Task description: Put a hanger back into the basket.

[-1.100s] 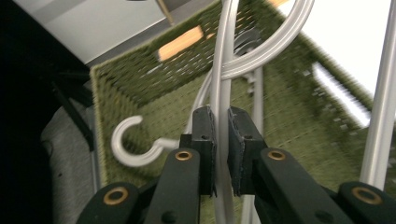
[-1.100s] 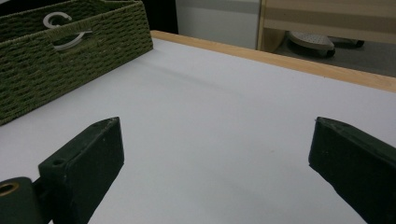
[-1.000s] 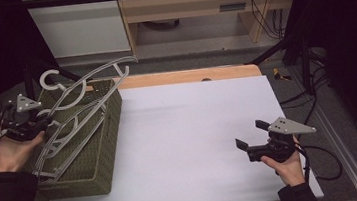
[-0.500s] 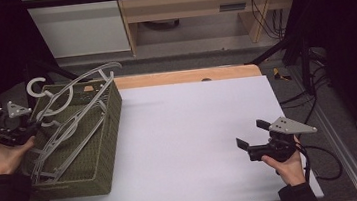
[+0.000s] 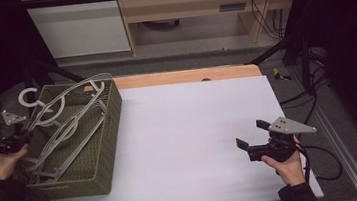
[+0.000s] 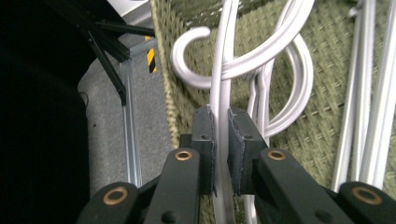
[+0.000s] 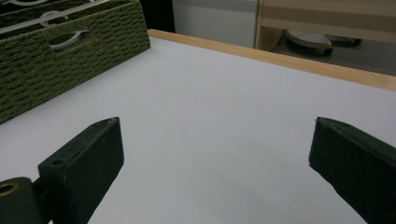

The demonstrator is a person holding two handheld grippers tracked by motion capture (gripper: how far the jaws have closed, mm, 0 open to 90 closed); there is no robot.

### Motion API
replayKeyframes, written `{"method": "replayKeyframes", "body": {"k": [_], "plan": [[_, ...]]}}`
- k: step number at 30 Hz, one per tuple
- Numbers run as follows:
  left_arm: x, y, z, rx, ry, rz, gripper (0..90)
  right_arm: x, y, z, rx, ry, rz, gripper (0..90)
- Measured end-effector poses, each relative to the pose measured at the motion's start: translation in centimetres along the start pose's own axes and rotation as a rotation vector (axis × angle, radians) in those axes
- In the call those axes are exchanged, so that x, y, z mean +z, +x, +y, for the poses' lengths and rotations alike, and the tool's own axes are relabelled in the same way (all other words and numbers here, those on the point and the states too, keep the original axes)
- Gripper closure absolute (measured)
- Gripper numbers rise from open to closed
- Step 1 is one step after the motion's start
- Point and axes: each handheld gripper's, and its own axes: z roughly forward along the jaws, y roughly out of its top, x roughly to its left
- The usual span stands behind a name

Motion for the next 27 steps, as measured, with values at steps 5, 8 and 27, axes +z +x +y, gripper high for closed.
{"method": "replayKeyframes", "body": {"k": [5, 8, 27], "plan": [[0.5, 0.0, -0.6, 0.015, 0.027, 0.013, 82.3, -0.1, -0.1, 0.0, 0.003, -0.002, -0.001, 3.7], [0.6, 0.0, -0.9, 0.016, 0.038, 0.023, 82.3, -0.1, -0.1, 0.0, 0.002, -0.002, -0.002, 3.7], [2.6, -2.1, -2.1, 0.067, 0.113, 0.007, 82.2, 0.0, -0.1, -0.1, 0.006, 0.004, 0.001, 3.7]]}}
